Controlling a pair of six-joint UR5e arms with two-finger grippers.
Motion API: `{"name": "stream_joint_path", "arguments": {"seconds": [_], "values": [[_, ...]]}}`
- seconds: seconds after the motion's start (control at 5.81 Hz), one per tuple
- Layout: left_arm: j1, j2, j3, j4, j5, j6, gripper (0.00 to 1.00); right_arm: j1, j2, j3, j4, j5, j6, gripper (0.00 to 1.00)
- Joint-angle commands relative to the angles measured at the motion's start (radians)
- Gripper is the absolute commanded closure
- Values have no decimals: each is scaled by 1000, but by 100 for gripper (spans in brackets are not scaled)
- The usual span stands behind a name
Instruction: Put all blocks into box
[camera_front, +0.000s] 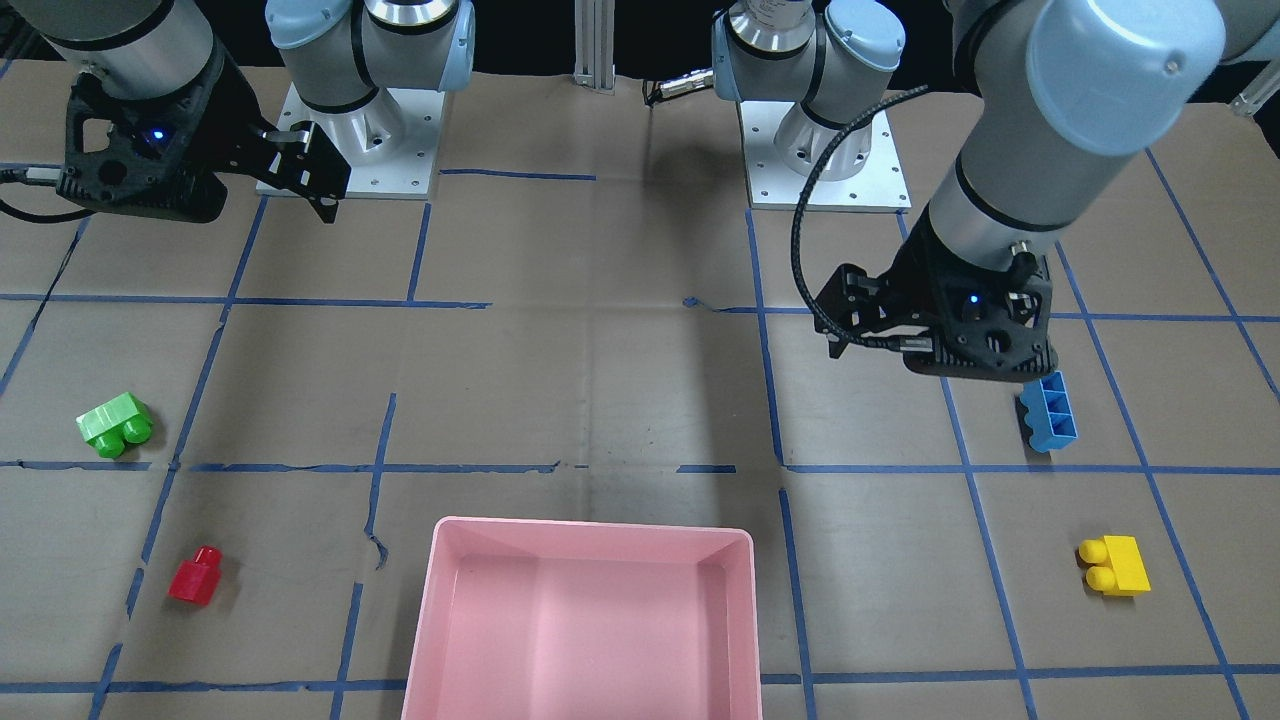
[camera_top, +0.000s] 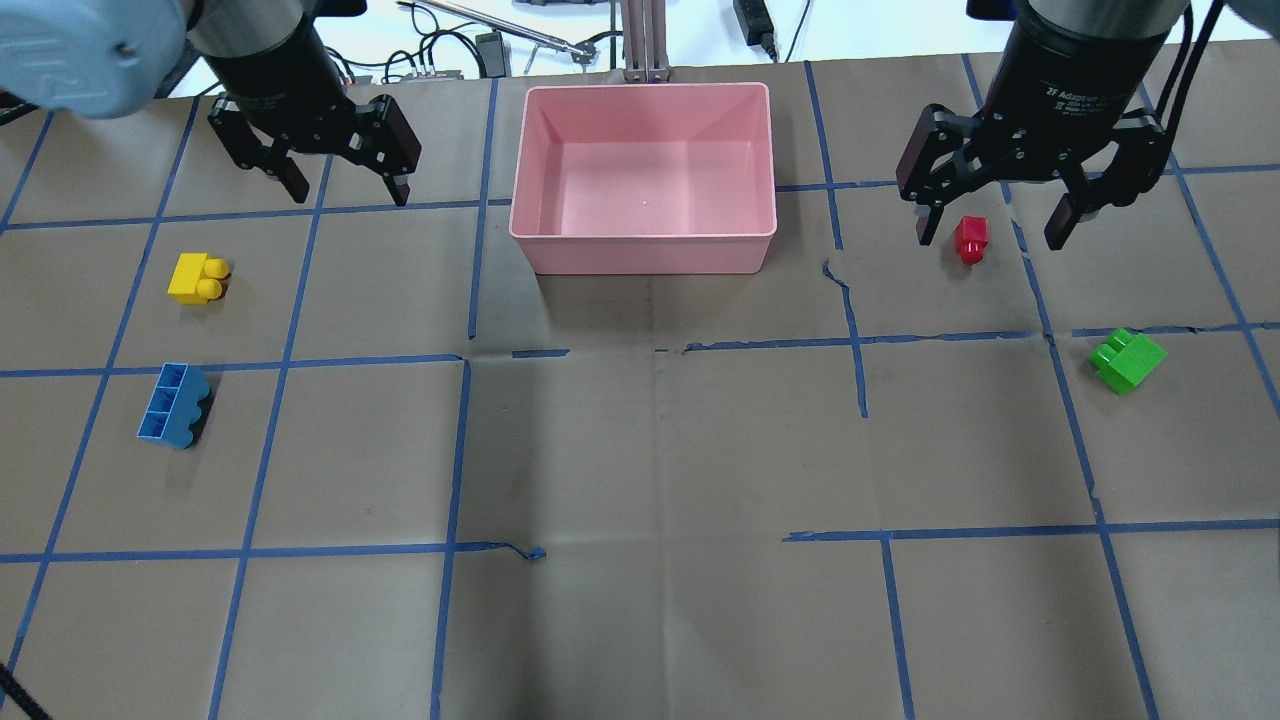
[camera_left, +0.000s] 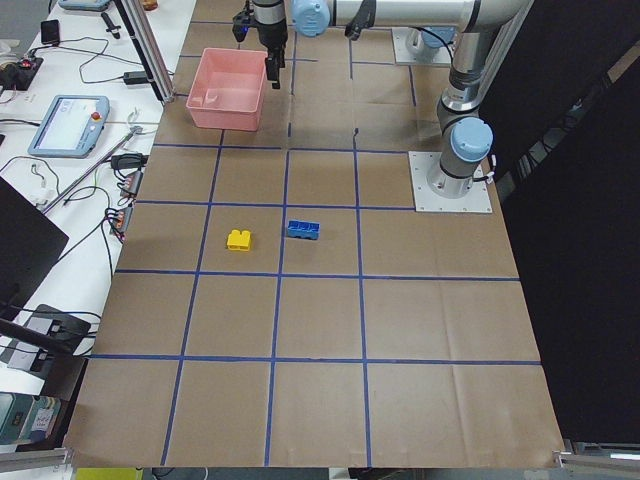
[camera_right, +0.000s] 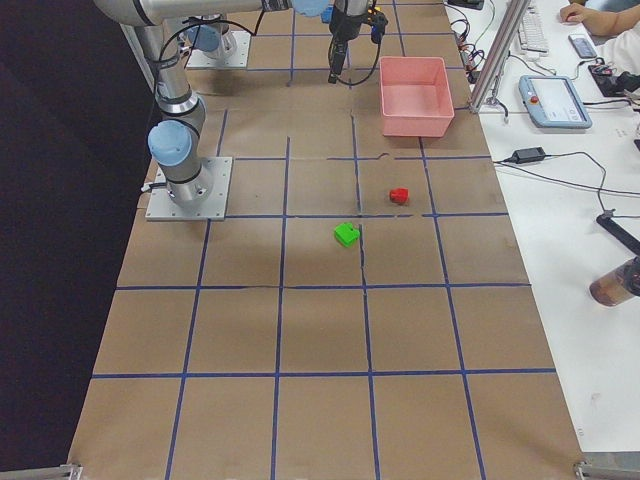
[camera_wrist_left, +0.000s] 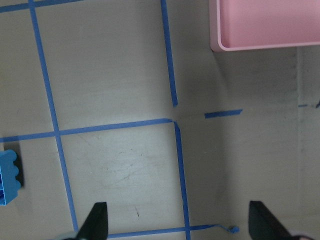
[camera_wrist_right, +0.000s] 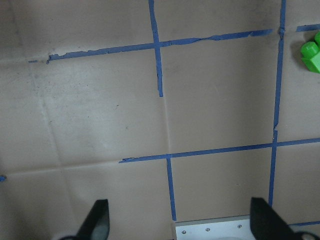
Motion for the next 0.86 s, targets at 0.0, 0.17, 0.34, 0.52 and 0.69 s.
{"name": "stream_joint_path", "arguments": {"seconds": [0.0,0.17,0.34,0.52,0.69], "values": [[31,-122,60,54,3,11,1,-2,0,2,0,0,0,0],[121,-129,25,67,3,26,1,-3,0,0,2,-2,-3,0],[256,-123,-41,82,1,263,1,-9,0,-12,2,3,-5,0],[365,-126,-80,157,3,389,1,-26,5,-11,-8,-5,-27,0],[441,-129,-115,161,38,562,1,-90,22,-12,-9,0,-97,0]]}}
